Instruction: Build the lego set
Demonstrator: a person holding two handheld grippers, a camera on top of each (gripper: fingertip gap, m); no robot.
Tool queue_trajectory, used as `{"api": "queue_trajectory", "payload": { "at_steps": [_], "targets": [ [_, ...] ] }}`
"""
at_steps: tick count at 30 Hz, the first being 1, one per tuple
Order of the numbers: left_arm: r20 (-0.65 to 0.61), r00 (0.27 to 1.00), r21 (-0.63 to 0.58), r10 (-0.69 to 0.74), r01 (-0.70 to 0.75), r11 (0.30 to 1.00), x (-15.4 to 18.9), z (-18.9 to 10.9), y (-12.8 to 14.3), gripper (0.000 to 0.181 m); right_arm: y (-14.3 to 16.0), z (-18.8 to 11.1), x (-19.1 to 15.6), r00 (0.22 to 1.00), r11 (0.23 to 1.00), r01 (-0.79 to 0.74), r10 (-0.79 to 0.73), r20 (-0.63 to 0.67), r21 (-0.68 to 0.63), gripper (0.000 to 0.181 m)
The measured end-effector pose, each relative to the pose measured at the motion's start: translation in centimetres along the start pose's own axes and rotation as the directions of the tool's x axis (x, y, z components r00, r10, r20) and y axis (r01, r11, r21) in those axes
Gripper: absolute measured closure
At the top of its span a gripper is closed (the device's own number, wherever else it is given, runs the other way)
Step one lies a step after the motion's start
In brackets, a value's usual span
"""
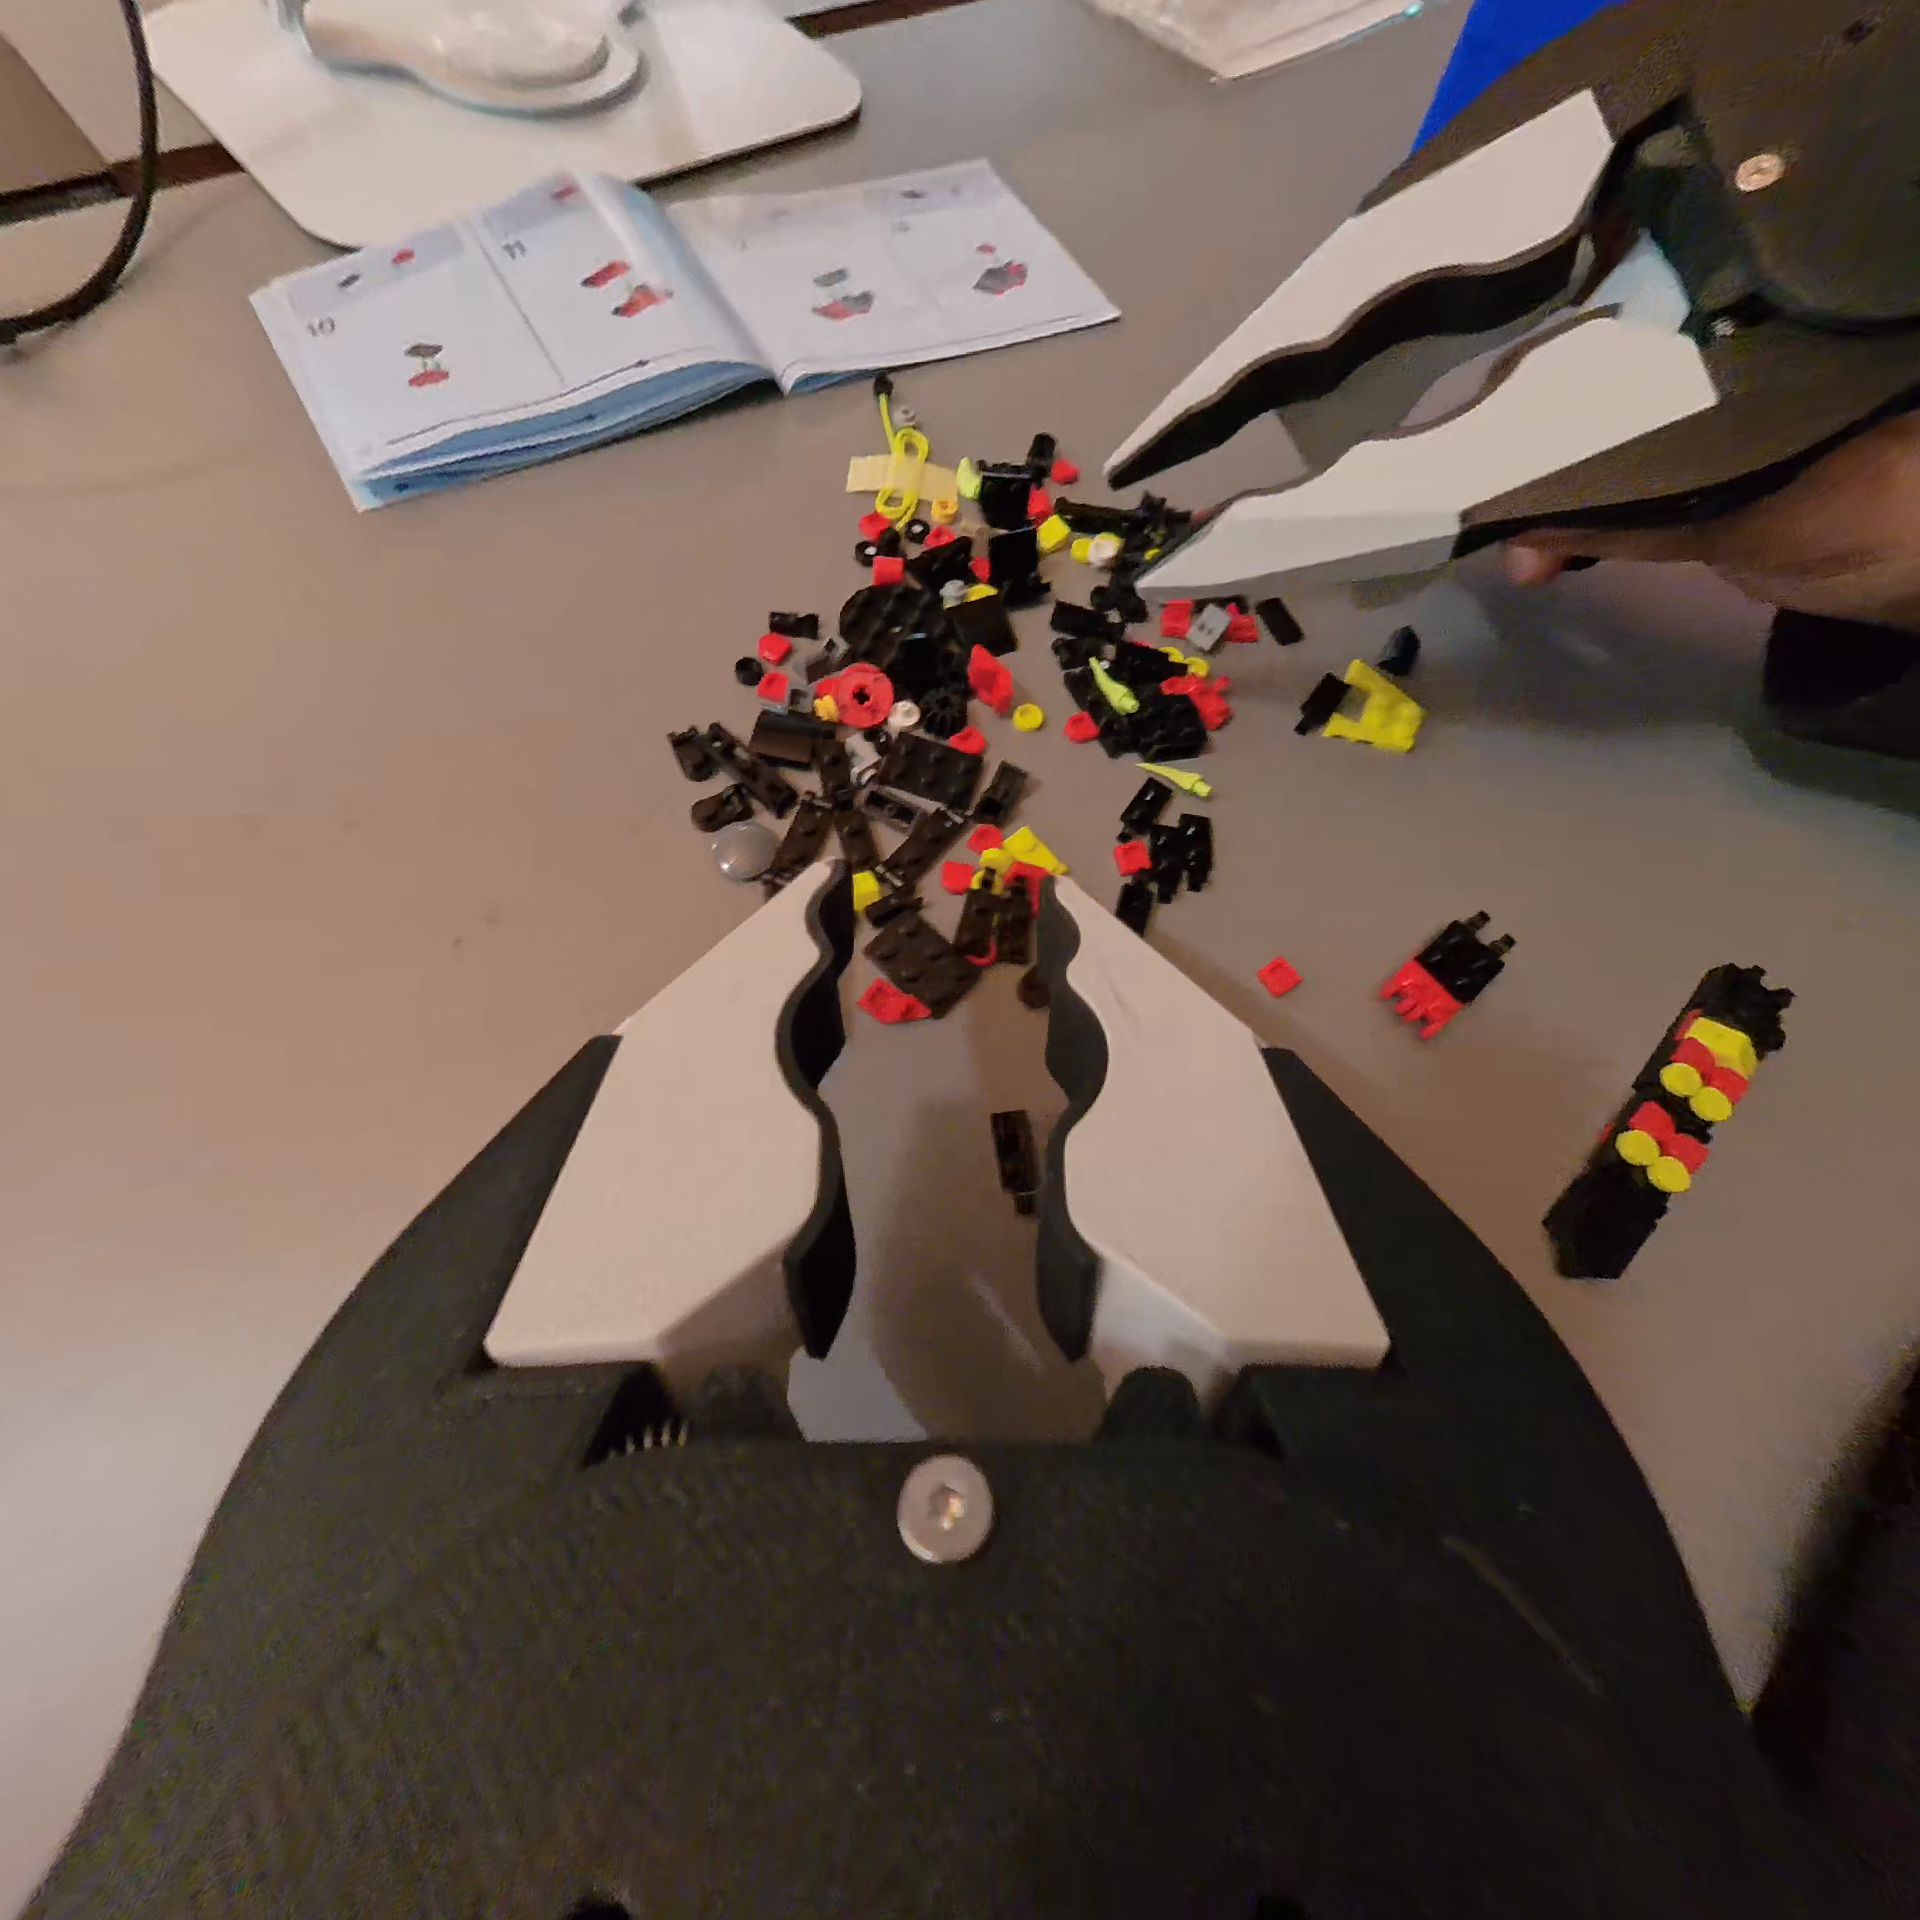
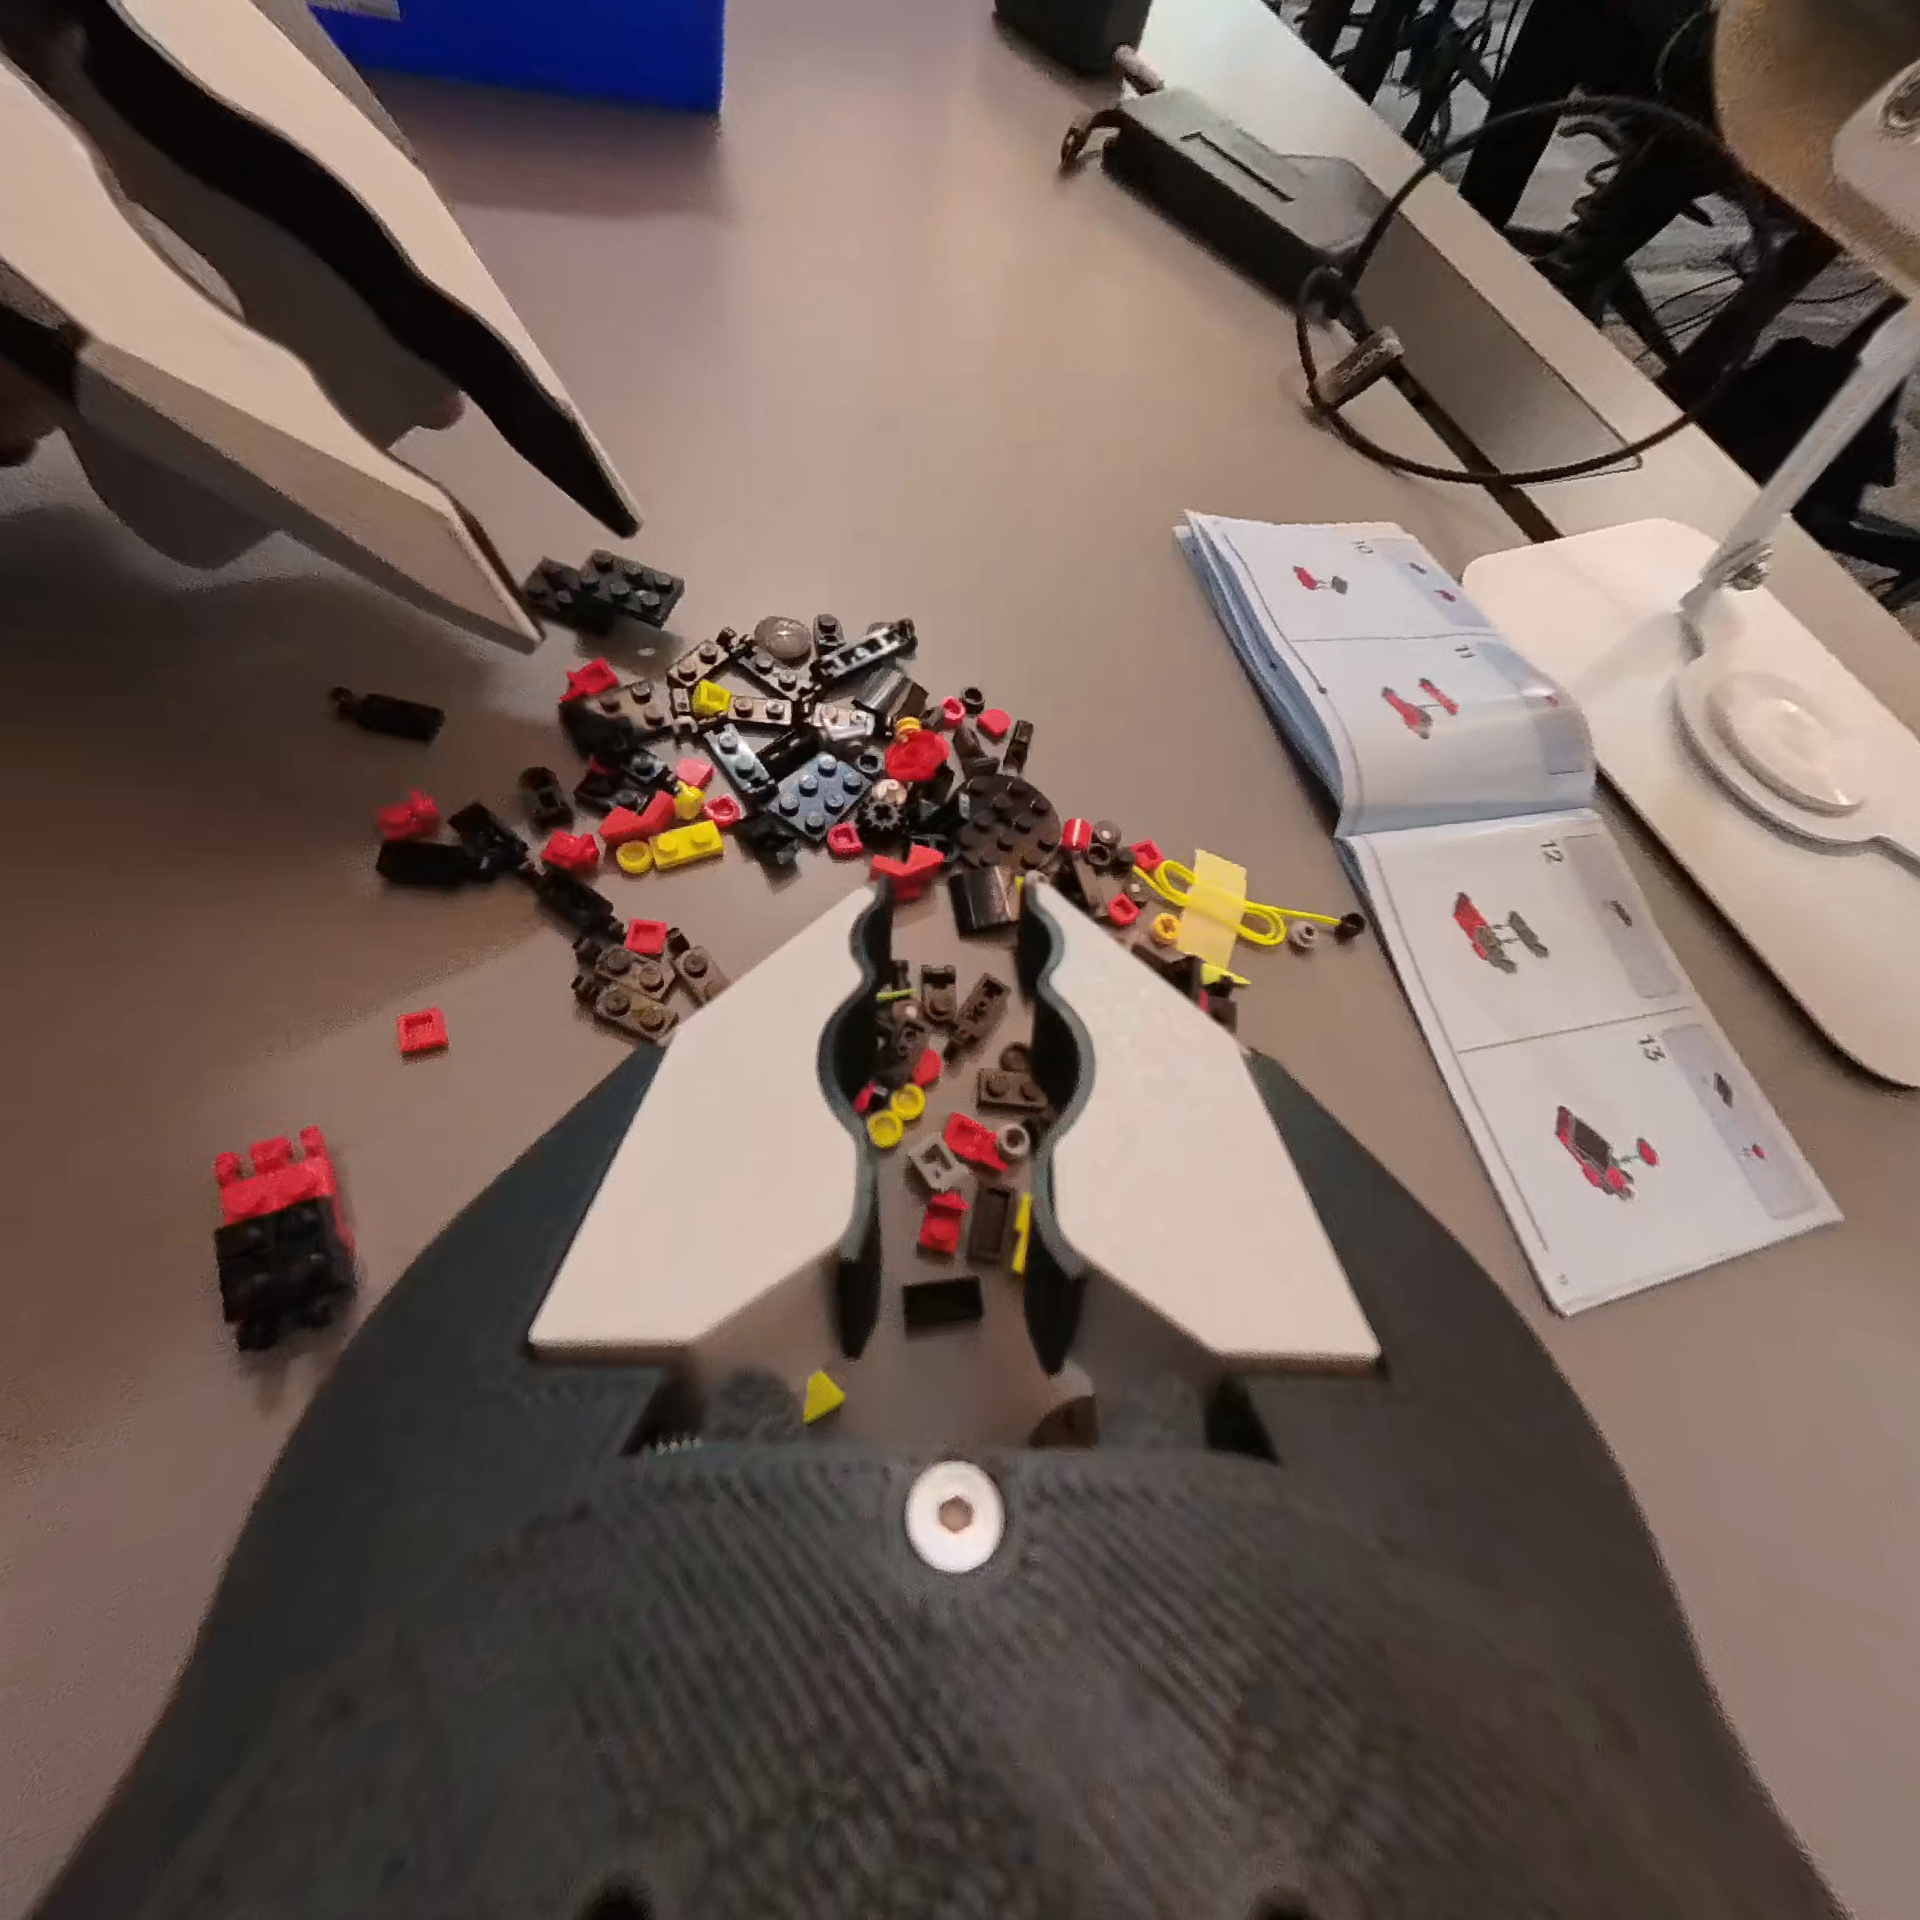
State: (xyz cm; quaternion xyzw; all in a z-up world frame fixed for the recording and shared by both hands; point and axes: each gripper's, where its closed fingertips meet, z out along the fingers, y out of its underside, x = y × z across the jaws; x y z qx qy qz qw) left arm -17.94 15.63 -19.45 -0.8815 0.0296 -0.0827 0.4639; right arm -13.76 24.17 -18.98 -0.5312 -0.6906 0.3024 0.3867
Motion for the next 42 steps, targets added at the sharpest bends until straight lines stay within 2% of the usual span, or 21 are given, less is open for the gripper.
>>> {"api": "queue_trajectory", "payload": {
  "at_steps": [4,6,8,12,16,19,20,22,26,30,34,36,38,42],
  "targets": [
    [-0.018,1.000,0.022,0.019,-0.019,1.000,1.2,-0.2,-0.3,0.148,-0.7,-2.3,0.8,0.998,1.000,0.000,0.001,-0.068,0.019,0.159],
    [0.007,0.999,0.016,0.042,-0.042,0.999,1.3,-0.2,-0.1,0.149,-0.6,-3.9,0.2,0.998,0.999,-0.032,0.034,-0.060,0.029,0.157],
    [0.059,0.996,0.009,0.066,-0.067,0.998,0.7,-0.4,0.0,0.150,0.2,-5.7,-1.1,0.997,0.998,-0.063,0.064,-0.041,0.021,0.151],
    [0.107,0.991,0.006,0.086,-0.087,0.996,0.3,-0.2,0.0,0.151,2.1,-9.7,-4.0,0.998,0.999,-0.050,0.050,-0.048,0.014,0.151],
    [0.089,0.995,-0.064,0.045,-0.039,0.997,0.6,1.0,1.2,0.154,0.9,-11.8,-6.7,0.999,0.993,-0.040,0.040,0.004,0.113,0.156],
    [0.083,0.994,-0.053,0.069,-0.065,0.996,1.0,1.6,0.8,0.153,-0.1,-11.1,-6.8,1.000,0.990,0.014,-0.016,0.011,0.141,0.152],
    [0.090,0.993,-0.050,0.080,-0.076,0.996,1.1,1.8,0.6,0.151,-0.2,-10.8,-6.2,0.999,0.990,0.033,-0.031,-0.018,0.141,0.145],
    [0.119,0.989,-0.037,0.089,-0.085,0.996,1.0,2.1,0.1,0.133,-0.5,-10.6,-5.6,0.997,0.982,0.056,-0.046,-0.060,0.179,0.123],
    [0.155,0.982,-0.018,0.107,-0.106,0.994,1.0,2.2,-0.2,0.112,-1.3,-11.1,-3.9,0.977,0.962,0.103,-0.050,-0.205,0.252,0.130],
    [0.137,0.987,0.025,0.079,-0.083,0.996,1.1,1.6,-0.7,0.113,-1.6,-10.7,-3.0,0.944,0.952,0.175,-0.089,-0.319,0.252,0.127],
    [0.059,0.998,0.061,-0.006,0.003,0.998,1.9,0.9,-0.9,0.119,-1.8,-9.8,-2.9,0.930,0.946,0.220,-0.129,-0.346,0.239,0.139],
    [0.017,0.999,0.064,-0.036,0.034,0.997,2.3,0.8,-0.8,0.123,-1.2,-8.9,-2.6,0.946,0.962,0.171,-0.101,-0.307,0.212,0.145],
    [-0.009,0.999,0.057,-0.051,0.052,0.997,2.6,0.9,-0.7,0.124,-0.2,-7.7,-2.6,0.977,0.982,0.061,-0.022,-0.211,0.178,0.159],
    [-0.041,0.997,0.034,-0.063,0.065,0.997,3.0,1.3,-0.3,0.125,0.7,-6.1,-0.5,0.979,0.974,-0.145,0.167,-0.113,0.176,0.166]
  ]
}}
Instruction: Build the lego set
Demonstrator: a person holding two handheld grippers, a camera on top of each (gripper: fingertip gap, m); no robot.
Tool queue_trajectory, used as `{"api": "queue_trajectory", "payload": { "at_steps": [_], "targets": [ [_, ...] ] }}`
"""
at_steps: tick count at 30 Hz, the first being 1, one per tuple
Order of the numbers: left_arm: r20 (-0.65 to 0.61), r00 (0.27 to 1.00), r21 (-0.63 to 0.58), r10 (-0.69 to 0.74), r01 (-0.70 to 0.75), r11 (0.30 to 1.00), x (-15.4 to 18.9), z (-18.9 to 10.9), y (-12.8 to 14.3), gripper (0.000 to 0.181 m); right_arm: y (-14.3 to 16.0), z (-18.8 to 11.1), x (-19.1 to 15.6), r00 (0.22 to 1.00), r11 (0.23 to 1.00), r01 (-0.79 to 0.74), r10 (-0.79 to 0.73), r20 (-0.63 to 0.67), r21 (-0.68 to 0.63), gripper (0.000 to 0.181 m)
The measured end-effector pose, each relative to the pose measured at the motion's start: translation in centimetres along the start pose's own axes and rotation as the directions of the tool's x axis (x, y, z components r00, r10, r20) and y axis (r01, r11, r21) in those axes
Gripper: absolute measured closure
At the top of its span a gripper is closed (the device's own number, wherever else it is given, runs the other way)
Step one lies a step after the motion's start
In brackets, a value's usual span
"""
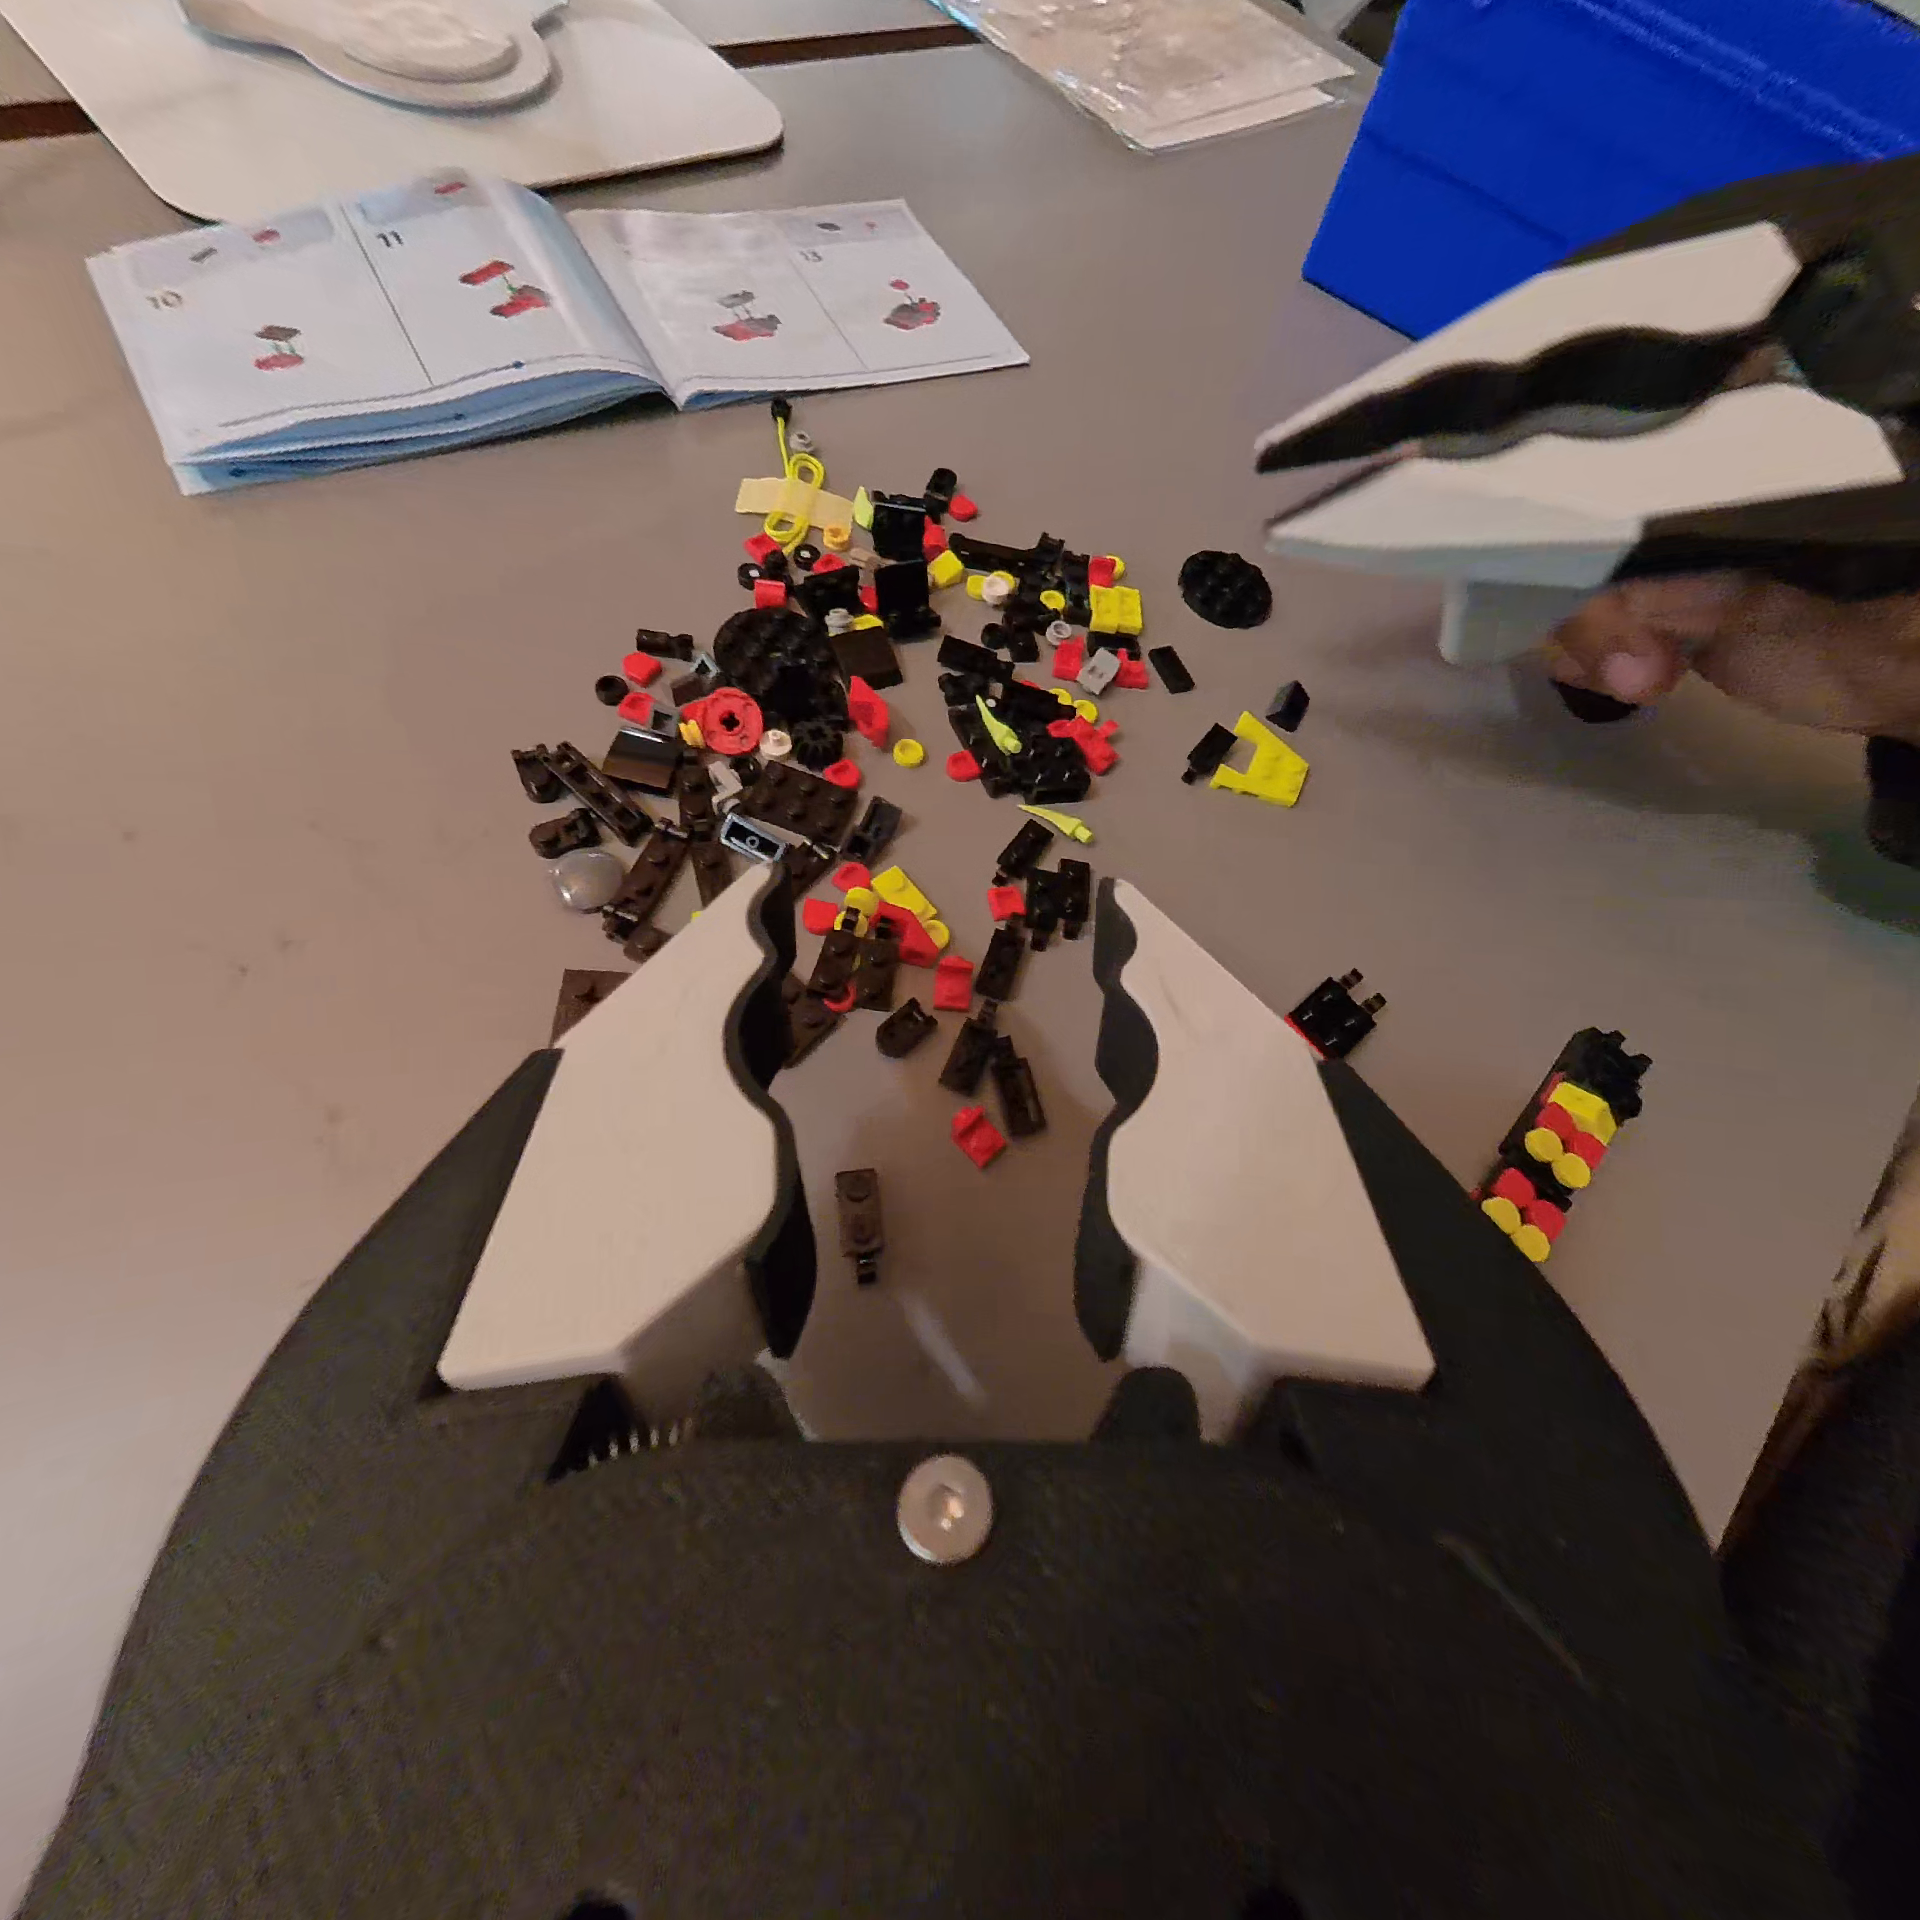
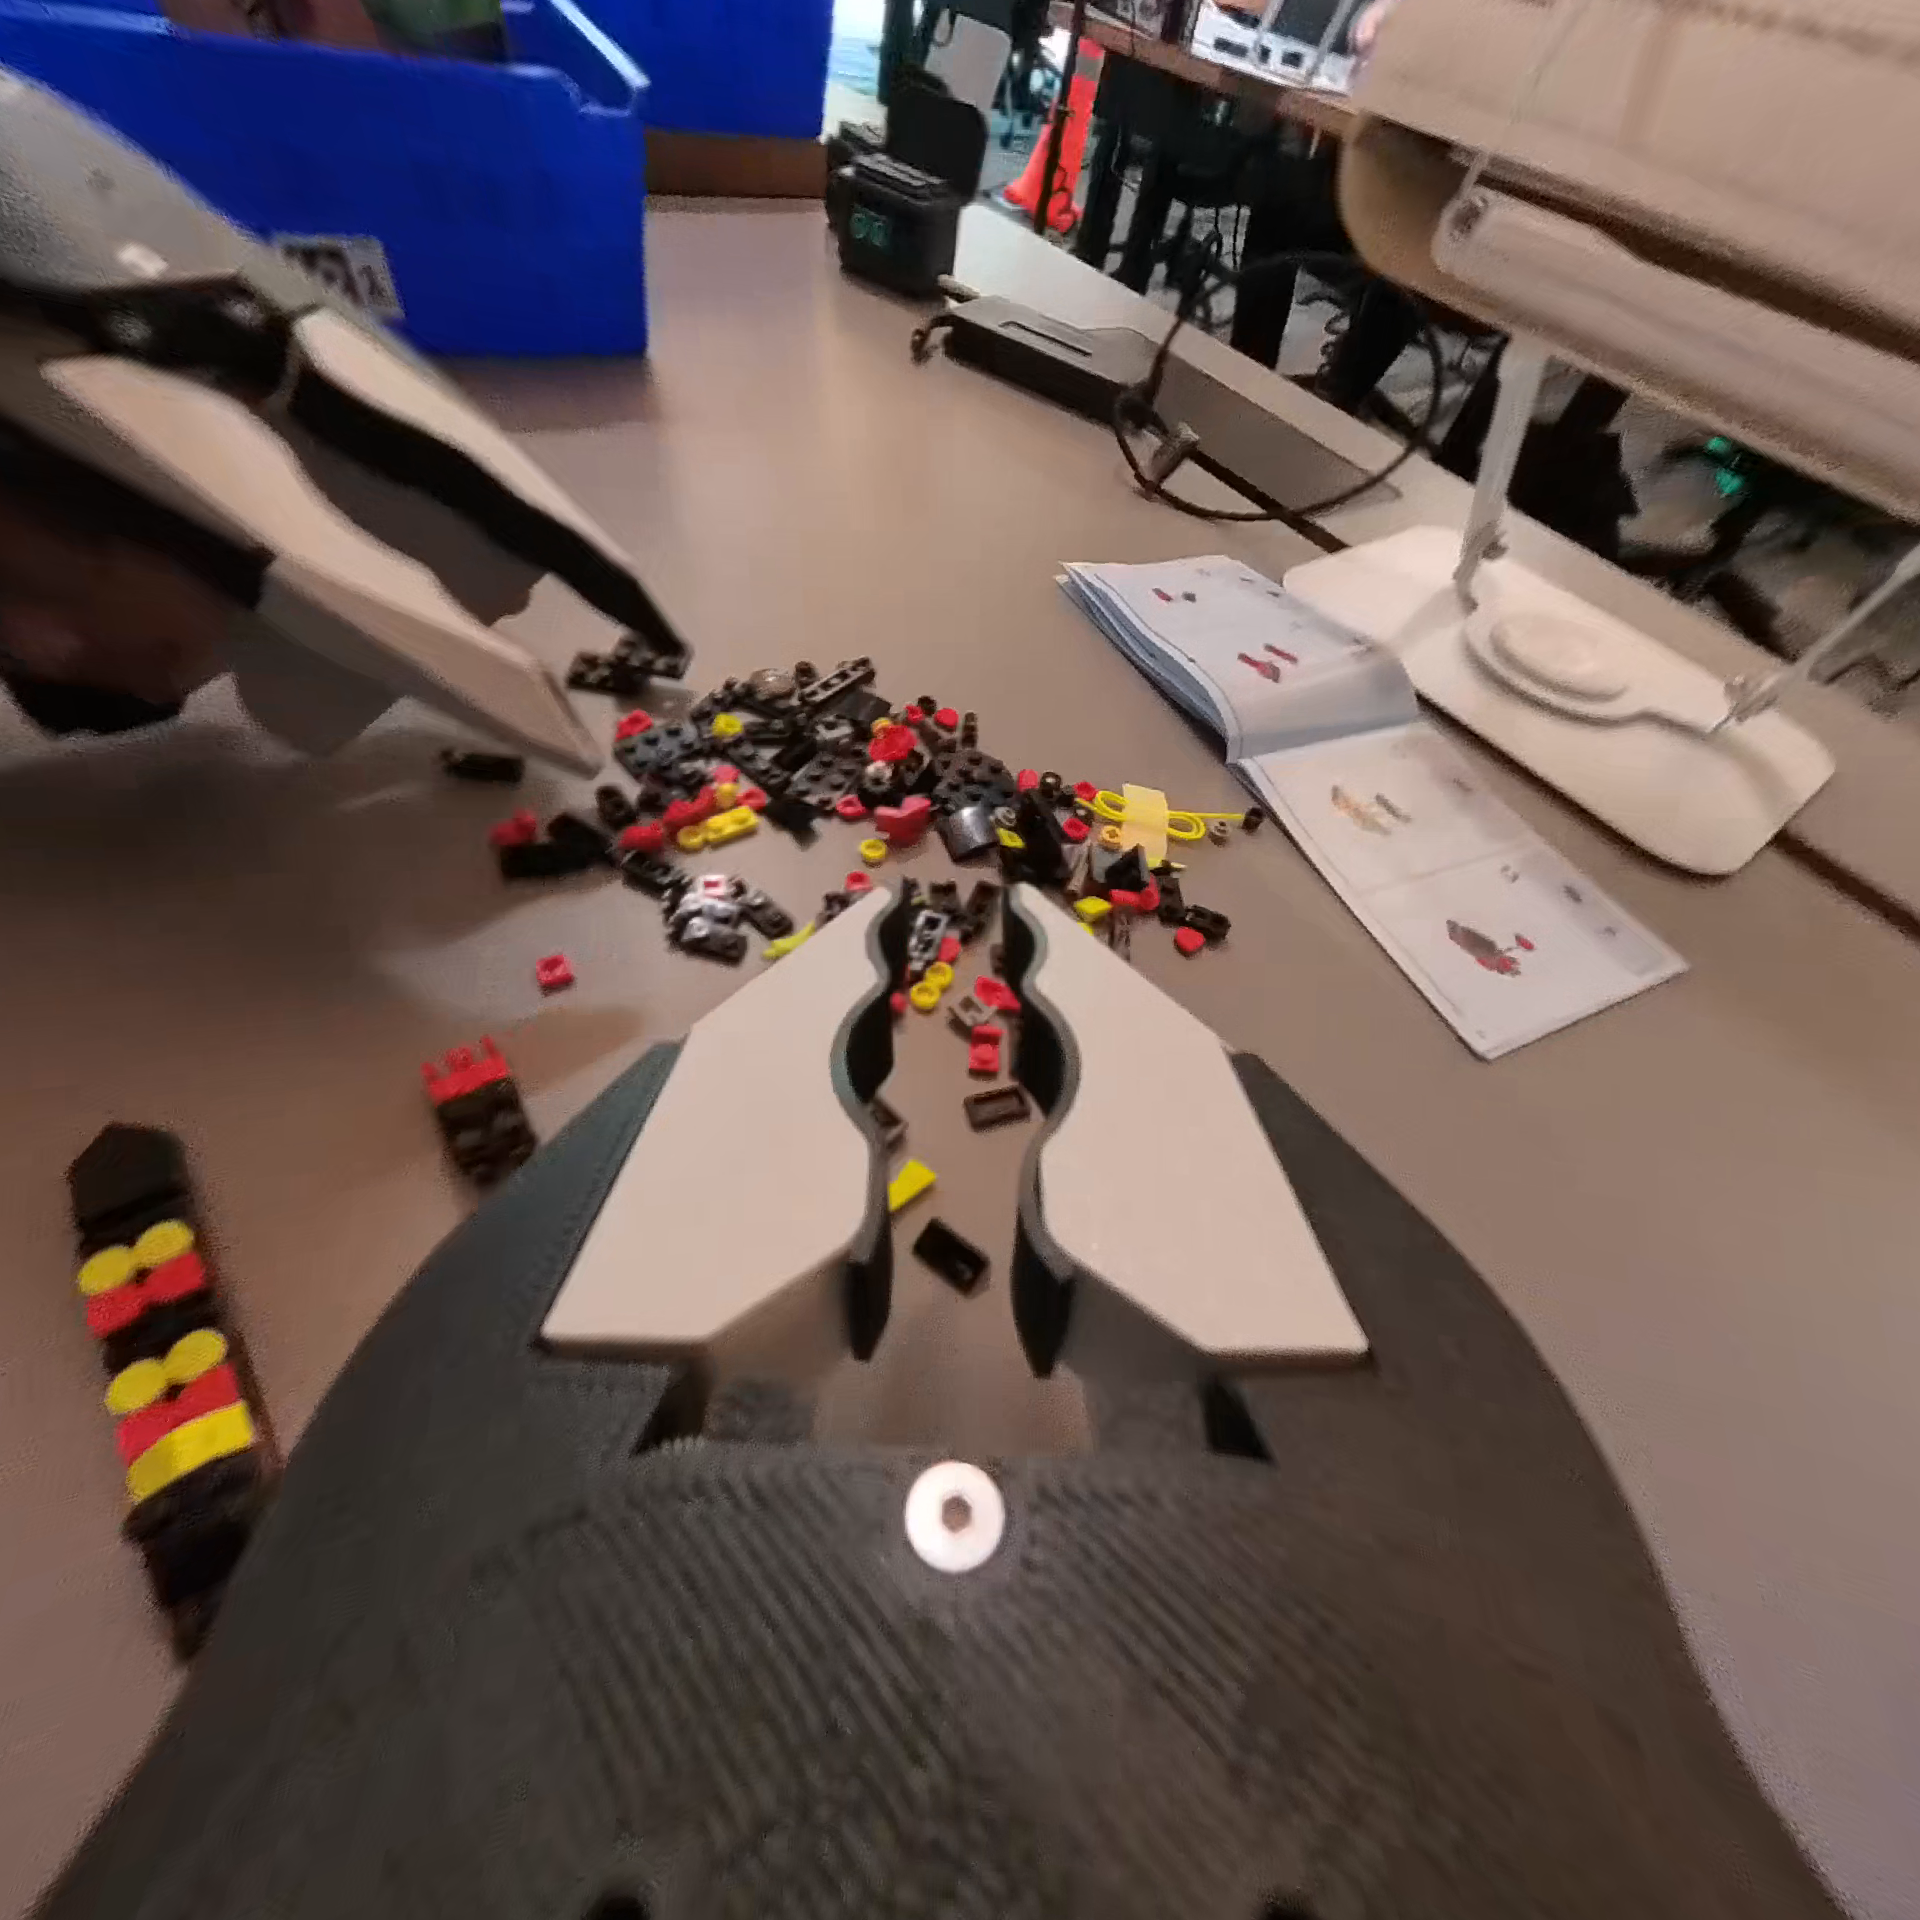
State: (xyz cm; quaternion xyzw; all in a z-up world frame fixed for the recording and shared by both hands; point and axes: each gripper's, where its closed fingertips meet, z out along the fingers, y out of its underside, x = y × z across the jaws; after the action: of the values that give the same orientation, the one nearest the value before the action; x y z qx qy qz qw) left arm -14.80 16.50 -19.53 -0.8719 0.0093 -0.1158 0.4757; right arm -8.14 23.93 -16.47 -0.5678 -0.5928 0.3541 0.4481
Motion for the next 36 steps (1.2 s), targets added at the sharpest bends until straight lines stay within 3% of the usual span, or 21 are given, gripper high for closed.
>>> {"api": "queue_trajectory", "payload": {
  "at_steps": [3,5,7,11,18,22,28,31,36],
  "targets": [
    [-0.021,1.000,-0.007,-0.011,0.010,1.000,0.3,0.2,0.1,0.126,0.3,1.2,1.4,0.999,0.999,-0.034,0.034,0.024,-0.014,0.166],
    [-0.031,0.999,-0.012,-0.019,0.018,1.000,0.4,0.4,0.2,0.126,0.9,1.8,1.0,0.994,0.995,0.070,-0.064,0.090,-0.065,0.181],
    [-0.031,0.999,-0.019,-0.024,0.024,1.000,0.2,0.5,0.3,0.127,1.2,2.5,0.5,0.981,0.985,0.151,-0.138,0.134,-0.088,0.181],
    [-0.044,0.996,-0.020,-0.071,0.070,0.997,-0.2,0.5,0.3,0.127,2.0,4.3,-0.5,0.964,0.972,0.183,-0.148,0.221,-0.150,0.178],
    [-0.082,0.986,-0.022,-0.148,0.146,0.989,-0.2,0.4,0.3,0.127,2.0,7.3,1.8,0.976,0.970,0.152,-0.117,0.185,-0.190,0.160],
    [-0.078,0.988,-0.028,-0.134,0.132,0.991,-0.1,0.4,0.4,0.127,1.7,8.4,0.3,0.957,0.962,0.205,-0.158,0.241,-0.182,0.163],
    [-0.073,0.990,-0.040,-0.122,0.119,0.992,-0.1,0.5,0.7,0.127,3.3,9.7,-0.4,0.938,0.917,0.283,-0.203,0.281,-0.281,0.156],
    [-0.069,0.991,-0.044,-0.110,0.107,0.993,-0.1,0.6,0.7,0.127,3.2,10.1,-0.7,0.938,0.920,0.272,-0.187,0.293,-0.283,0.157],
    [-0.070,0.992,-0.048,-0.106,0.103,0.994,-0.1,0.6,0.8,0.127,3.1,9.9,-1.1,0.935,0.916,0.278,-0.191,0.298,-0.288,0.172]
  ]
}}
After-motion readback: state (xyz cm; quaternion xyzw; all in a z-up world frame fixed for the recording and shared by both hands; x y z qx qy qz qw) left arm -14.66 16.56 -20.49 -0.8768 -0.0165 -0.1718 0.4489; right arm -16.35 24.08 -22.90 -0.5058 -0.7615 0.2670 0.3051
